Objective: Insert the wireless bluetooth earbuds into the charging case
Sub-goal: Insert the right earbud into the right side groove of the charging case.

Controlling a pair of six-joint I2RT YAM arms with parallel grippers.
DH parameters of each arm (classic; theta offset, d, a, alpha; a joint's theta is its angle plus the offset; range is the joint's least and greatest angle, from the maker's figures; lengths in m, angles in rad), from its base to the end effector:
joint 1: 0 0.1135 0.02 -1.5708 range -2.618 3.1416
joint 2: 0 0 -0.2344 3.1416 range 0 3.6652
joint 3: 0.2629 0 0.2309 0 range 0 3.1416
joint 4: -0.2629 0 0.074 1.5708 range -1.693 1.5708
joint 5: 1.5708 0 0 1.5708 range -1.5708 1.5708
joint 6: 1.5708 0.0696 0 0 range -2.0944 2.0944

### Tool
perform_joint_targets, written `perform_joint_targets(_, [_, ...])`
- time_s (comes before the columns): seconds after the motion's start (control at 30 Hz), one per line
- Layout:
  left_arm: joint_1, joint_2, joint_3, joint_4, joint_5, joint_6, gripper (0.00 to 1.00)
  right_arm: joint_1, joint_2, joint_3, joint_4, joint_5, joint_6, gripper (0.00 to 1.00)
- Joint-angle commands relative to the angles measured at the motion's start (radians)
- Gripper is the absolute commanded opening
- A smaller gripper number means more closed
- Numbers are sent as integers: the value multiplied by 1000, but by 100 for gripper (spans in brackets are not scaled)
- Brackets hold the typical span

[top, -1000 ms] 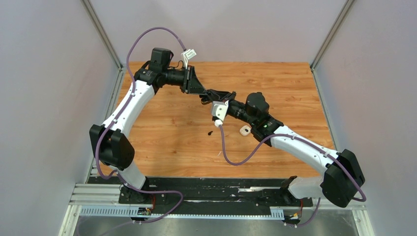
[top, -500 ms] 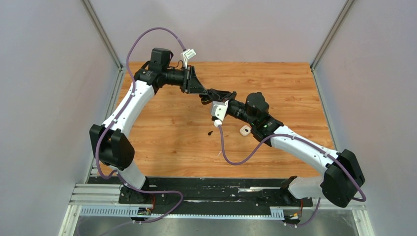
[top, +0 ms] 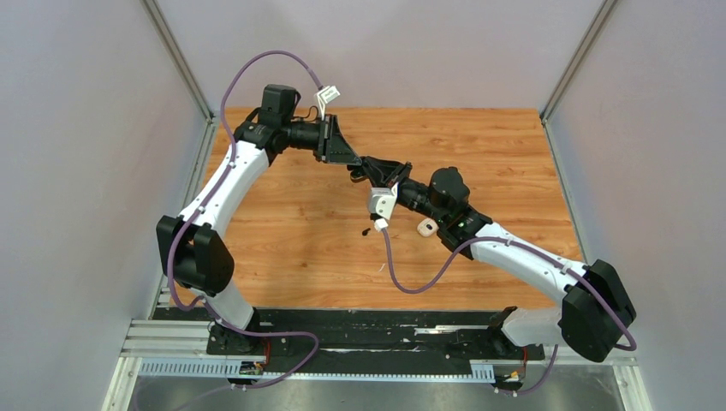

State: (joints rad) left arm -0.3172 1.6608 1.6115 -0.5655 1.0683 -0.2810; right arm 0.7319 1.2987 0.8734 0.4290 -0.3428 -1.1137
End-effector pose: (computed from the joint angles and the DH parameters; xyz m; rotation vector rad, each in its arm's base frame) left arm 0.3178 -0.1685 0.3339 0.6769 2.0741 -1.4975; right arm 0.2257 0.2342 0.3025 -1.3932 0.7182 -0.0316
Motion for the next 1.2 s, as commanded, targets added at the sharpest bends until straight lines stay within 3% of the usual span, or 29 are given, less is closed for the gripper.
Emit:
perform_joint_targets(0.0, [9, -22, 9, 64, 113, -59, 0, -7, -19, -37, 48, -11, -50, 0])
perform_joint_targets(0.4, [26, -3, 2, 114, 142, -116, 0, -20, -21, -23, -3, -25, -54, 1])
perform_joint_targets(0.6, [32, 1, 2, 128, 142, -127, 0, -20, -24, 34, -156, -57, -17, 23])
perform_joint_targets(0.8, [32, 1, 1, 128, 142, -126, 0, -20, -12, 72, -205, -53, 25, 34])
perform_joint_targets(1.17, [32, 2, -4, 140, 146, -133, 0, -26, 10, 168, -276, -81, 142, 42])
